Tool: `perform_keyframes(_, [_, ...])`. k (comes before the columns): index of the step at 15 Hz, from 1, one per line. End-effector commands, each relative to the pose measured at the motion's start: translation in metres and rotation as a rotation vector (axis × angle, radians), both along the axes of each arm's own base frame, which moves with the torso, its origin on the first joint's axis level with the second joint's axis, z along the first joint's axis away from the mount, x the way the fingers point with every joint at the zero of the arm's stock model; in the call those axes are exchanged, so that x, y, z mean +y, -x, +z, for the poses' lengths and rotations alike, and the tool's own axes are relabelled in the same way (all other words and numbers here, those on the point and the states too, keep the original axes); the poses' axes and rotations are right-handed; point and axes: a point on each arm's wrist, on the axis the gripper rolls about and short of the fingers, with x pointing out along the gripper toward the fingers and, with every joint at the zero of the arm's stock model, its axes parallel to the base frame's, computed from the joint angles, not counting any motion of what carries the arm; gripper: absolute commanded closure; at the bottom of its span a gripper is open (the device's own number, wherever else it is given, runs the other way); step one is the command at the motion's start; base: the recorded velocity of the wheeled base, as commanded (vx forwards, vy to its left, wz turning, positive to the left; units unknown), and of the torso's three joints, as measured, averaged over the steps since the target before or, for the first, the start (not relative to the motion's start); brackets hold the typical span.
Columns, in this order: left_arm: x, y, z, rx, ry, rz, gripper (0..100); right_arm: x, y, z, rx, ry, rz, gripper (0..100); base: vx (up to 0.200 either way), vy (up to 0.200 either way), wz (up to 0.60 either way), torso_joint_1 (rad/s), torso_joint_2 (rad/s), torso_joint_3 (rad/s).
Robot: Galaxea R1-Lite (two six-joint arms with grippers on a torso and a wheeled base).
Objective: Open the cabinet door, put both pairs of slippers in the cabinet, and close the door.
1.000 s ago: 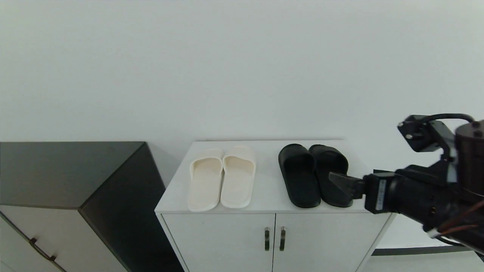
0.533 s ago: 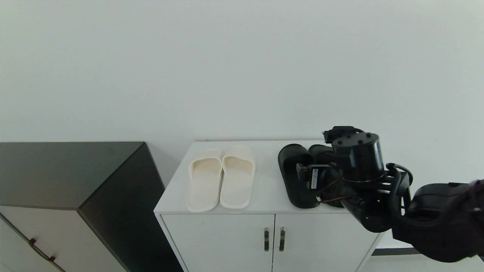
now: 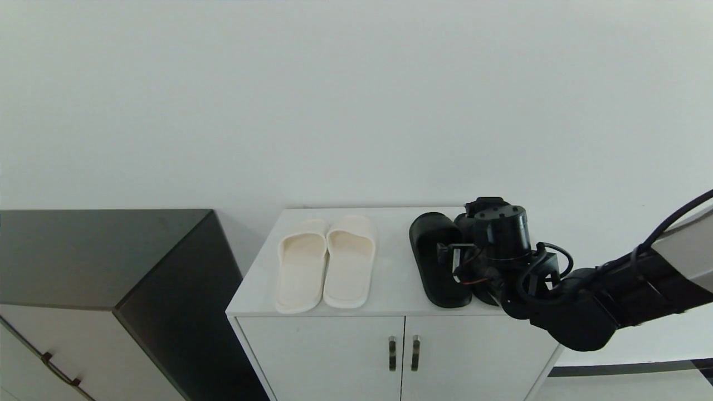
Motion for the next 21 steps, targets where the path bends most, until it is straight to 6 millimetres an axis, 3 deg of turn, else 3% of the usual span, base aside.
perform_keyframes(1, [0.000,0.000,0.000,0.000,0.000,0.000,100,0.005,-0.020,-0.013,0.005,0.007,-0.016,0,0.000,0.000,0.00,0.000,0.00,0.000])
perform_keyframes(8, [0.000,0.000,0.000,0.000,0.000,0.000,100,0.004,-0.062,-0.013,-0.040,0.001,-0.026,0,0.000,0.000,0.00,0.000,0.00,0.000])
perform_keyframes(9, [0.000,0.000,0.000,0.000,0.000,-0.001,100,0.004,-0.064,-0.013,-0.043,0.001,-0.028,100,0.000,0.000,0.00,0.000,0.00,0.000])
perform_keyframes(15, [0.000,0.000,0.000,0.000,0.003,0.000,100,0.004,-0.060,-0.009,-0.051,0.017,-0.024,100,0.000,0.000,0.00,0.000,0.00,0.000])
perform_keyframes(19, [0.000,0.000,0.000,0.000,0.005,0.000,100,0.005,-0.028,0.015,-0.069,0.005,0.020,100,0.000,0.000,0.00,0.000,0.00,0.000])
perform_keyframes(21, [0.000,0.000,0.000,0.000,0.006,0.000,100,-0.001,0.004,0.027,-0.064,0.018,0.089,100,0.000,0.000,0.00,0.000,0.00,0.000])
